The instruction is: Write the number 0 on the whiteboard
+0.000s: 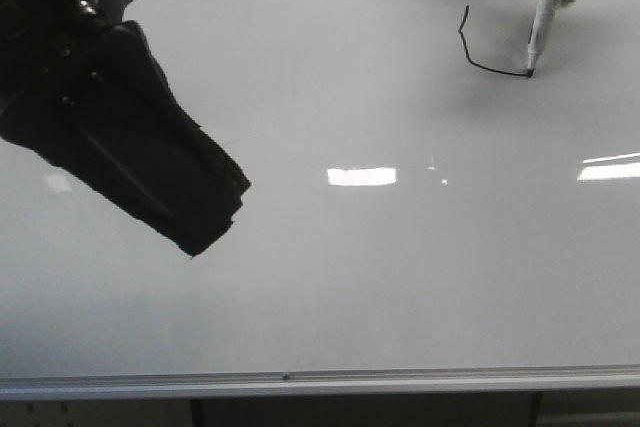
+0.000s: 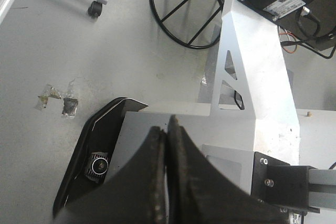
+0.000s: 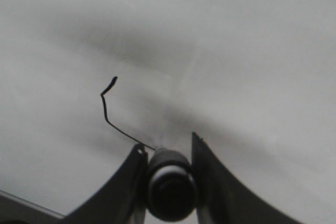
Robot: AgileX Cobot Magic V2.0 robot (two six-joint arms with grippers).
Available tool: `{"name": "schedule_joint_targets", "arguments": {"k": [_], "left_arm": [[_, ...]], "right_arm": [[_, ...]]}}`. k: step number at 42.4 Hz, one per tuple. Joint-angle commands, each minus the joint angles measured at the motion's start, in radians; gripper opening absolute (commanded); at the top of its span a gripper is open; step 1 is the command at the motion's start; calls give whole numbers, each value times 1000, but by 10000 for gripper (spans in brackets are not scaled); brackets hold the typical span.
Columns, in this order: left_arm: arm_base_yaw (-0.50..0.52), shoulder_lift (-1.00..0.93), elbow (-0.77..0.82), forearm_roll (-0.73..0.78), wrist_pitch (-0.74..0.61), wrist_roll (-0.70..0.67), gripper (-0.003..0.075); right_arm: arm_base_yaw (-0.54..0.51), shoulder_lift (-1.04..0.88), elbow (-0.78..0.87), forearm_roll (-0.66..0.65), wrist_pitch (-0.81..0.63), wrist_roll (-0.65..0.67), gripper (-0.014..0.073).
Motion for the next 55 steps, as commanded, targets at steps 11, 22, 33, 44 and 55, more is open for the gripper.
{"name": "schedule_joint_targets", "arguments": {"k": [11,22,33,44,55], "left_arm": [[-8,-37,-27,-56,18,1,-20],[-8,-37,-27,-56,18,1,-20],[-8,-37,-27,-56,18,1,-20],[-8,-37,-27,-56,18,1,-20],[-8,-37,-27,-96,22,1,-18]], "right_arm": [[0,-55,-82,-31,-157,22,-58],[4,-54,-87,52,-261,25,-58],[30,-43,-87,128,-290,25,-58],[59,-33,-91,200,-263,20,-58],[59,-121,-171,305,60,-82,-60]]}}
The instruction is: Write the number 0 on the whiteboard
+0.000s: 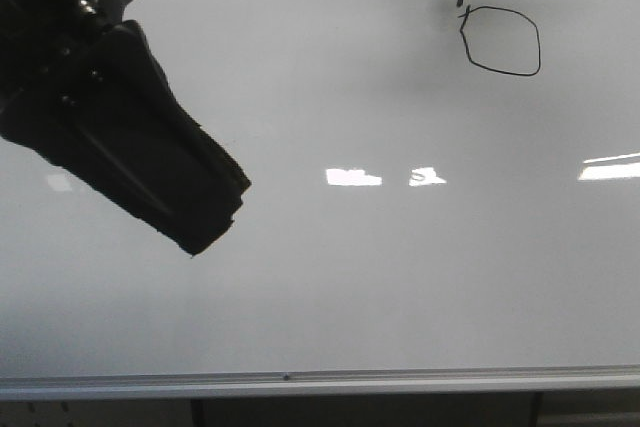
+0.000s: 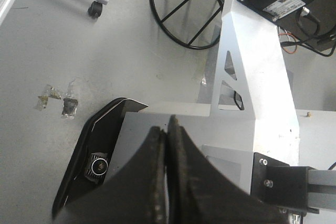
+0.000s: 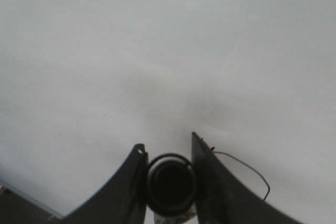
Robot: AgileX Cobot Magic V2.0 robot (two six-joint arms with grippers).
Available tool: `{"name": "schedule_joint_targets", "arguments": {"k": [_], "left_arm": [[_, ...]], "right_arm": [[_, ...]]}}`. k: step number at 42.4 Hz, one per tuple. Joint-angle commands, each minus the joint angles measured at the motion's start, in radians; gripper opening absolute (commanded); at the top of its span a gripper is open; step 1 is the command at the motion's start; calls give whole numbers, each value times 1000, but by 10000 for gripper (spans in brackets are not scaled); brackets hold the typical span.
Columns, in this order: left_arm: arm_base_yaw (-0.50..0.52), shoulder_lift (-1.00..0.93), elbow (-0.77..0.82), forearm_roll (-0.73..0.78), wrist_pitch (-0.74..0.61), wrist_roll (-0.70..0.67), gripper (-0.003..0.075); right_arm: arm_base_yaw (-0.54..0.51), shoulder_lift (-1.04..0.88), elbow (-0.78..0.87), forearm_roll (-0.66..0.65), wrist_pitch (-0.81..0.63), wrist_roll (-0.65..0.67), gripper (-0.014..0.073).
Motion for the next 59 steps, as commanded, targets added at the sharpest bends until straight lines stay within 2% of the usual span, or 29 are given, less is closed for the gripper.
{"name": "schedule_joint_targets", "arguments": {"k": [1,3,6,10,14,16,18,21,26,33,36,42,46,50,52,59], "left_arm": [[-8,-37,-27,-101,29,1,-17],[-8,-37,-27,-129,54,32,2],[-8,-37,-27,-182,102,75,78],[-8,-41,-32,-244,109,80,274],[-8,-45,-36,-292,109,80,552],[-8,-50,-36,-310,109,80,657],[-8,-56,-38,-316,109,84,708],[-8,-67,-38,-318,109,90,675],[-8,-81,-38,-318,108,116,662],[-14,-83,-38,-322,108,130,662],[-25,-83,-38,-332,108,130,662],[-36,-83,-38,-381,108,146,659],[-36,-83,-38,-399,108,147,629],[-36,-83,-38,-399,108,147,553],[-36,-83,-38,-399,108,147,491],[-36,-83,-38,-399,108,147,221]], "right_arm": [[1,-73,-51,84,71,-65,-60],[-1,-75,-50,125,130,-97,-60],[-1,-78,-35,206,196,-145,-60],[-1,-96,30,352,228,-217,-60],[-1,-134,117,460,258,-268,-60],[-1,-161,166,475,273,-285,-60],[-1,-187,218,476,284,-294,-60],[-1,-224,292,480,288,-299,-60],[-1,-270,401,529,322,-330,-60],[0,-281,513,772,375,-450,-60],[17,-281,535,818,371,-480,-60],[69,-280,540,827,350,-484,-60],[85,-280,540,827,350,-484,-60],[86,-280,540,827,352,-484,-60],[86,-280,540,827,352,-484,-60],[86,-280,540,846,351,-484,-60]]}}
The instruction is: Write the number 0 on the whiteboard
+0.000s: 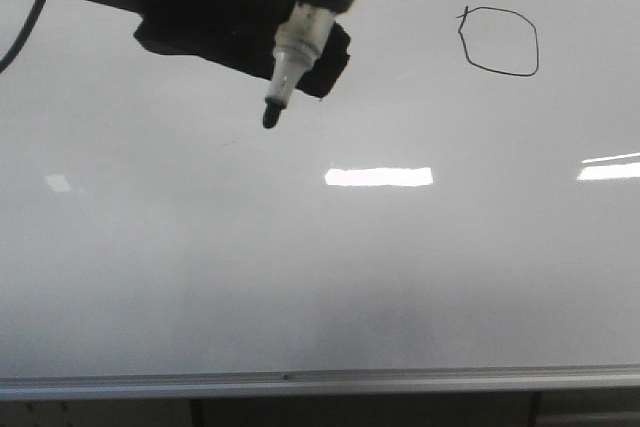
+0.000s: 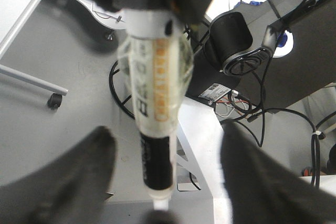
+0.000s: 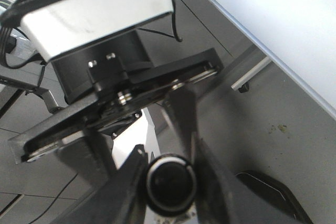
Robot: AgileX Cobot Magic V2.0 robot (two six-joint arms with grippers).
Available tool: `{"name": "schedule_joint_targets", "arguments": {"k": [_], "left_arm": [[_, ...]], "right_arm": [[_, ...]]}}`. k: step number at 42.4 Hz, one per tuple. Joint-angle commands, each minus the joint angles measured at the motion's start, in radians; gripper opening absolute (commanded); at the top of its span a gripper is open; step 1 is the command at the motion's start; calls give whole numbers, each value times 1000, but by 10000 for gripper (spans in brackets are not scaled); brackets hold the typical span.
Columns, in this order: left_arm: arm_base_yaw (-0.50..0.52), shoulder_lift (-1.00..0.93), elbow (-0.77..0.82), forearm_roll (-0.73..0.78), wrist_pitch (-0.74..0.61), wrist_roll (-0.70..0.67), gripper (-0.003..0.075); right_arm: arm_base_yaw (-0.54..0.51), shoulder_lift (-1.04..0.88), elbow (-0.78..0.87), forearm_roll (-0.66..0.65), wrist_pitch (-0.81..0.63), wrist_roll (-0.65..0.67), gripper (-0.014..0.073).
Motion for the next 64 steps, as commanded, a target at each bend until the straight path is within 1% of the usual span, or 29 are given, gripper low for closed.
{"name": "schedule_joint_targets", "arguments": {"k": [1,3,4,6,13,16,19,21,23,24,26,28,30,33,39,41,43,45,46,49,54,61,64], "left_arm": [[-8,-32,-32,-79,72,5,169],[-8,-32,-32,-79,72,5,92],[-8,-32,-32,-79,72,5,41],[-8,-32,-32,-79,72,5,-20],[-8,-32,-32,-79,72,5,-20],[-8,-32,-32,-79,72,5,-20],[-8,-32,-32,-67,72,5,-19],[-8,-32,-32,-46,70,5,-19],[-8,-32,-32,-23,56,5,-19],[-8,-32,-32,-6,47,5,-19],[-8,-32,-32,28,10,-1,-19],[-6,-32,-32,60,-26,-22,-19],[-2,-32,-32,97,-68,-48,-19],[14,-32,-32,190,-154,-119,-19],[117,-32,-32,357,-283,-310,-19],[169,-32,-32,414,-334,-410,-19],[250,-32,-32,513,-400,-554,-19],[322,-32,-32,612,-435,-664,-19],[348,-32,-32,648,-438,-693,-19],[429,-32,-32,730,-441,-748,-19],[514,-32,-32,743,-450,-760,-19],[553,-32,-32,743,-523,-780,-19],[555,-27,-32,746,-557,-780,-19]], "right_arm": [[0,-32,-25,96,43,-17,-60],[0,-32,-25,99,43,-17,-60],[0,-32,-25,100,43,-17,-60],[0,-32,-25,100,43,-20,-60],[0,-32,-25,102,25,-23,-59],[0,-32,-25,103,0,-23,-27],[0,-32,-26,104,-24,-23,69],[0,-32,-27,104,-35,-23,178],[0,-32,-27,105,-42,-23,317],[0,-32,-27,105,-47,-25,350],[0,-34,-27,105,-60,-33,460],[0,-41,-27,105,-79,-39,508],[0,-51,-27,104,-115,-45,519],[0,-90,-27,80,-208,-46,517],[0,-210,8,-67,-414,-11,512],[0,-260,47,-115,-485,10,485],[0,-340,118,-168,-608,24,430],[0,-420,205,-203,-721,26,380],[0,-453,251,-214,-761,26,358],[0,-553,371,-226,-872,26,279],[0,-718,559,-226,-969,26,134],[0,-843,719,-226,-1006,26,-29],[0,-881,760,-226,-1013,26,-74]]}}
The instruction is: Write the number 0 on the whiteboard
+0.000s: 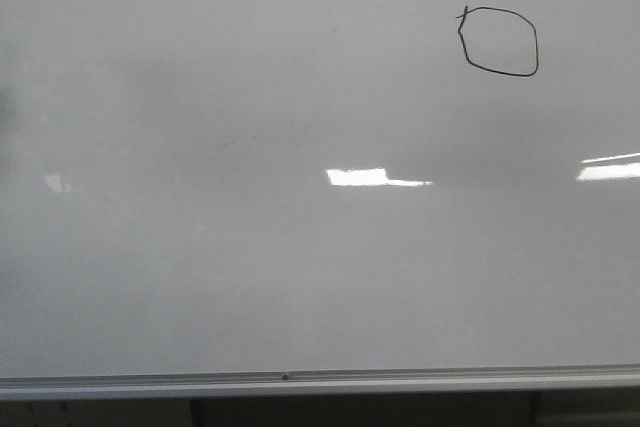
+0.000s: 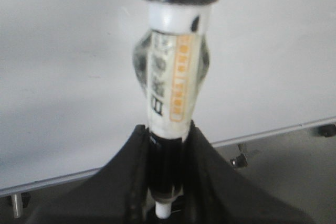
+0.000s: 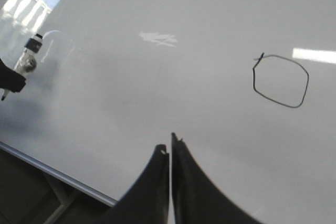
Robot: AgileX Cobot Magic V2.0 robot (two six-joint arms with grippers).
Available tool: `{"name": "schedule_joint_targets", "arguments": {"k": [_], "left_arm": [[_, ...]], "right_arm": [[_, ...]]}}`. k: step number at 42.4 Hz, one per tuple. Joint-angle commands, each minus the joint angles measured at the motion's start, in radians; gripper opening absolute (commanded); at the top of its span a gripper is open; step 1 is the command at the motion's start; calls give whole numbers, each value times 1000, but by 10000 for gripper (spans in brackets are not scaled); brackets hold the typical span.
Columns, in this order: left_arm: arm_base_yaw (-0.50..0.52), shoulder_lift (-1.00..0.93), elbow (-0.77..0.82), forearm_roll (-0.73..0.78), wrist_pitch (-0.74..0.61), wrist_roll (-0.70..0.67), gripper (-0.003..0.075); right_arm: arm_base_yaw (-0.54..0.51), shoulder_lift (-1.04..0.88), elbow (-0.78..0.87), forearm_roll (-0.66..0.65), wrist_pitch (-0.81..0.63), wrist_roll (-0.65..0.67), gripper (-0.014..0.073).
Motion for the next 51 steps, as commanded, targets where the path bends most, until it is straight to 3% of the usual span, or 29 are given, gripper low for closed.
{"name": "schedule_joint_targets", "arguments": {"k": [1,20,33,37,46,51], "left_arm": [[4,-27,-31,-20,-80,-11,-19],[4,166,-194,-17,-60,-13,-19],[4,225,-219,-16,-69,-13,3],[4,229,-219,-16,-71,-13,111],[4,229,-219,-16,-77,-13,496],[4,227,-219,2,-70,-13,607]], "right_arm": [[0,-55,30,14,-78,1,-71],[0,-98,73,15,-68,1,-69],[0,-98,73,15,-69,1,-69],[0,-98,73,15,-69,1,-69],[0,-98,73,15,-70,1,-69],[0,-98,73,15,-80,1,-69]]}}
